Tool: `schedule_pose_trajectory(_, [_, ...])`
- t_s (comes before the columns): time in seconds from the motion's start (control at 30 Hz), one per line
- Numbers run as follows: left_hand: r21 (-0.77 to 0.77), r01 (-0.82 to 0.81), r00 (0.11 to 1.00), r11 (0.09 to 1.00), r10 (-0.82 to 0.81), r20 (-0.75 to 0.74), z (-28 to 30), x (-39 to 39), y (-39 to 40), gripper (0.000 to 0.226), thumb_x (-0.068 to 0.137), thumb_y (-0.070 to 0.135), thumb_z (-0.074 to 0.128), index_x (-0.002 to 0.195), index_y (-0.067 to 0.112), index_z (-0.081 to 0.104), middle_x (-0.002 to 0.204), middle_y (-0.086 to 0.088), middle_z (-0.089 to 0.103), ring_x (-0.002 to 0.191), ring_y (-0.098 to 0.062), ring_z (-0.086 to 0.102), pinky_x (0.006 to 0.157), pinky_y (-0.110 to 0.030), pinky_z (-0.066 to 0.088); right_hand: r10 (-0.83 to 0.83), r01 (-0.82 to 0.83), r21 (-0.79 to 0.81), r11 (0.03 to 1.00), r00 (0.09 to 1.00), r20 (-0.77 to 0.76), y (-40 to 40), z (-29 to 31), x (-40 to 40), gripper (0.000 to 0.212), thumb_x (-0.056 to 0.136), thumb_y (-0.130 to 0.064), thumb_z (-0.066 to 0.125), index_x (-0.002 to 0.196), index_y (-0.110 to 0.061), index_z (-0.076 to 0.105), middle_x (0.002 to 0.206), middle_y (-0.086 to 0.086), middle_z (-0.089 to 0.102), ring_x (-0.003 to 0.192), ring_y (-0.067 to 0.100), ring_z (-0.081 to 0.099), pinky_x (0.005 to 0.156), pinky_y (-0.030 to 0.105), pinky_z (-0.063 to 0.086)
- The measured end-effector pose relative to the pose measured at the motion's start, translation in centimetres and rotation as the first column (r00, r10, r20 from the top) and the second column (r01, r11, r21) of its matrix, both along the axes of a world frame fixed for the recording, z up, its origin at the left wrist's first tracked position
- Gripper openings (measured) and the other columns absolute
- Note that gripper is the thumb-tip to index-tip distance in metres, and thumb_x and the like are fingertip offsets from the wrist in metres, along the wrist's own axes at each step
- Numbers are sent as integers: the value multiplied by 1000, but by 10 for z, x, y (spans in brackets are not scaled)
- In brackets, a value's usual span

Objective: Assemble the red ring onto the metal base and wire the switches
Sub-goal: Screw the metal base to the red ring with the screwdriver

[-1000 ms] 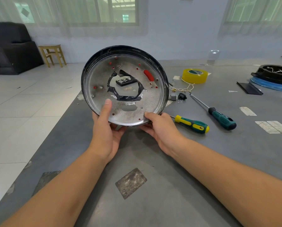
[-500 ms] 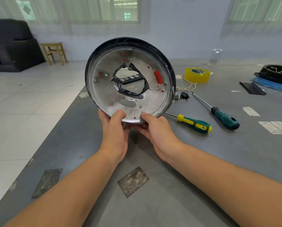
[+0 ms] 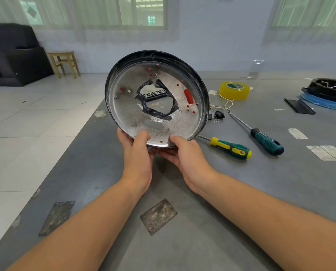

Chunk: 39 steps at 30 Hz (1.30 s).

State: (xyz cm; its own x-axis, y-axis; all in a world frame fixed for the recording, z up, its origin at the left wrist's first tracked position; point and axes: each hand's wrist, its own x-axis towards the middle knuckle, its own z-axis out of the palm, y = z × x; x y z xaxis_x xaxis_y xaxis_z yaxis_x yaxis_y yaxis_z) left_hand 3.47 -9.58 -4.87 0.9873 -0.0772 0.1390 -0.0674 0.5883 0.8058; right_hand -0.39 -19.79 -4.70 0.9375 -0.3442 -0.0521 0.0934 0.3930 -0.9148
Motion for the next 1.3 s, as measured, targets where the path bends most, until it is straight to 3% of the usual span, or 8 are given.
schedule_pose_trajectory(0.33, [12, -8, 1000, 1000, 8, 19, 0, -1, -1, 64, 77, 14, 56, 139, 26, 45, 98, 9, 74, 87, -9, 71, 68, -25, 57, -33, 32, -26, 999, 999, -29, -1, 0, 0, 26, 98, -12, 53, 118, -8, 69, 113, 11, 76, 104, 24, 74, 95, 44, 60])
schedule_pose_trajectory(0.87, [10, 3, 1000, 1000, -3, -4, 5, -6, 3, 65, 83, 18, 62, 145, 31, 45, 110, 10, 77, 98, -11, 76, 79, -27, 60, -37, 35, -95, 995, 999, -21, -4, -5, 3, 26, 100, -19, 52, 118, -15, 70, 112, 6, 77, 106, 22, 74, 95, 44, 60])
schedule_pose_trajectory(1.03, [46, 102, 990, 994, -97, -98, 2, -7, 5, 50, 102, 8, 60, 145, 29, 48, 120, 3, 78, 108, -17, 76, 80, -29, 63, -144, 131, -175, 976, 987, -65, -6, -7, 7, 47, 86, -33, 58, 132, -24, 59, 121, -1, 73, 113, 22, 69, 102, 46, 54])
schedule_pose_trajectory(1.3, [123, 128, 976, 984, -103, -190, 0, -5, 5, 43, 101, 1, 62, 142, 12, 58, 123, -4, 77, 110, -17, 75, 87, -32, 62, -190, 159, -267, 951, 977, -94, -4, -8, 8, 58, 81, -44, 58, 136, -28, 51, 125, -5, 70, 117, 22, 66, 106, 47, 49])
